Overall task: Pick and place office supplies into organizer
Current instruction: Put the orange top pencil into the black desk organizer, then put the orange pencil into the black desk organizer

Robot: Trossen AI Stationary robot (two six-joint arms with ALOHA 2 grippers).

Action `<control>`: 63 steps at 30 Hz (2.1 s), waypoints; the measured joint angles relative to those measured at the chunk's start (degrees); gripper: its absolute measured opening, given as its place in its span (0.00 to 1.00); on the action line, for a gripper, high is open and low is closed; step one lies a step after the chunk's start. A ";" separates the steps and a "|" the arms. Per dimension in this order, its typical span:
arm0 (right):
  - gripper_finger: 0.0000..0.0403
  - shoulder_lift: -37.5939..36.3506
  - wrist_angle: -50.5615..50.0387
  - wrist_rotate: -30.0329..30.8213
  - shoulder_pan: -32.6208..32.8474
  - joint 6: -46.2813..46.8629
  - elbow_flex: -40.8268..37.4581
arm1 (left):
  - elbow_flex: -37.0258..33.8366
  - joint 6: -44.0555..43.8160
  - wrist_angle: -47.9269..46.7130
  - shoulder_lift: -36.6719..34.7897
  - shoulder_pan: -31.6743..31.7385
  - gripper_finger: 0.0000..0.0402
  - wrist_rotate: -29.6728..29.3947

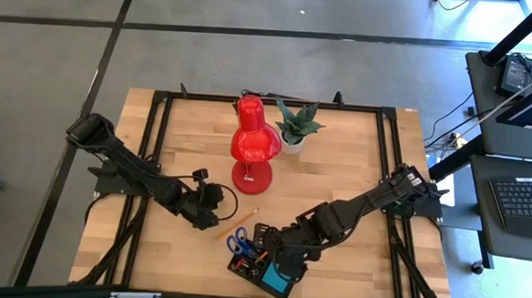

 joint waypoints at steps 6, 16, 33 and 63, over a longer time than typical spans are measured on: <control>0.12 -0.01 0.06 -0.83 -0.01 0.01 -0.07 | 0.00 -0.04 0.00 0.00 0.00 0.15 0.00; 0.12 -0.13 2.81 -1.92 -0.33 -0.02 -4.43 | 0.00 -0.15 0.00 0.00 -0.02 0.15 0.02; 0.14 -0.13 3.29 -1.93 -0.48 0.04 -4.80 | 0.00 -0.15 0.13 0.00 0.00 0.15 0.07; 0.43 -4.17 -21.62 -10.60 -3.05 35.38 7.32 | 0.00 -3.71 0.17 0.00 -0.06 0.15 6.57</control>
